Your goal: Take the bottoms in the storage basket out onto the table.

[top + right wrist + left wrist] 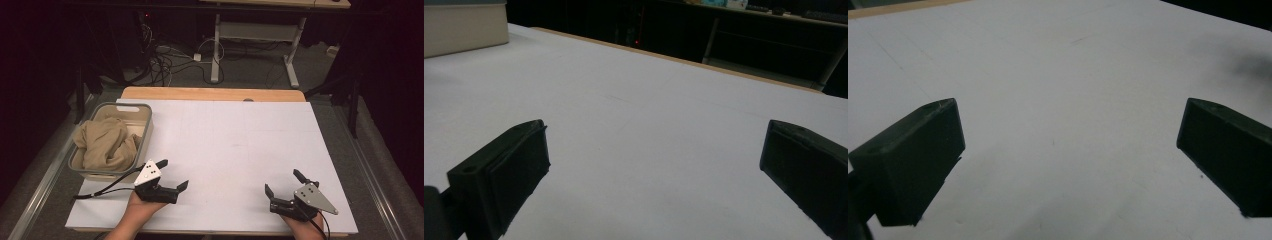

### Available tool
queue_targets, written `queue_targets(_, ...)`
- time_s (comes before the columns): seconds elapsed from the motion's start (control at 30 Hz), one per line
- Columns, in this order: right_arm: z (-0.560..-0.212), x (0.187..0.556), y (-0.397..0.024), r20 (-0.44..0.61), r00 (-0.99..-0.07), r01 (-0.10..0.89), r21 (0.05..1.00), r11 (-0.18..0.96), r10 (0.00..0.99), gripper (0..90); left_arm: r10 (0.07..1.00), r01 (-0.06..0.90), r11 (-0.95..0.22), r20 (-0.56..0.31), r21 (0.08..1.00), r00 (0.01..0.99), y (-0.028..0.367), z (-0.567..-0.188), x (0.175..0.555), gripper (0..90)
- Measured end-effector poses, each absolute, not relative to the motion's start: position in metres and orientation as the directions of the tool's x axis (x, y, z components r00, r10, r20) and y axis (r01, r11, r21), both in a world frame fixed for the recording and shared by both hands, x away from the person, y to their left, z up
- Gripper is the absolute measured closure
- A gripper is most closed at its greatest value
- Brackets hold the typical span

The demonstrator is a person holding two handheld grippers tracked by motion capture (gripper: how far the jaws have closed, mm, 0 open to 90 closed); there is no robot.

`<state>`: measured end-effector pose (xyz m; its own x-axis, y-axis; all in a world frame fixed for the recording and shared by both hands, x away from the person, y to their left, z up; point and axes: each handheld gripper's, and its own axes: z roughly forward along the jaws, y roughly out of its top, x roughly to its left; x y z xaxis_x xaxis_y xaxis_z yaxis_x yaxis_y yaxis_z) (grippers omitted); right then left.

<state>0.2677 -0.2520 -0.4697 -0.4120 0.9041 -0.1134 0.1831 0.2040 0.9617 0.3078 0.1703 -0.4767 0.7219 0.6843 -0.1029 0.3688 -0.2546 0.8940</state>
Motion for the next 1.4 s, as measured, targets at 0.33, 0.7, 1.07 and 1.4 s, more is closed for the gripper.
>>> queue_targets(0.33,-0.470,0.265,-0.251,-0.123,-0.422,0.174,0.961,0.213,0.898,0.4,0.688,0.361,-0.248,-0.099,0.899,0.719,0.172,-0.475,0.308,0.0)
queue_targets(0.7,-0.471,0.264,-0.251,-0.124,-0.427,0.179,0.959,0.218,0.896,0.4,0.669,0.356,-0.238,-0.113,0.904,0.735,0.175,-0.469,0.307,0.0)
queue_targets(1.07,-0.471,0.264,-0.250,-0.129,-0.431,0.176,0.959,0.223,0.893,0.4,0.639,0.319,-0.237,-0.101,0.918,0.762,0.183,-0.439,0.297,0.0)
queue_targets(1.4,-0.472,0.264,-0.249,-0.133,-0.433,0.175,0.958,0.228,0.891,0.4,0.665,0.300,-0.257,-0.057,0.919,0.745,0.195,-0.422,0.294,0.0)
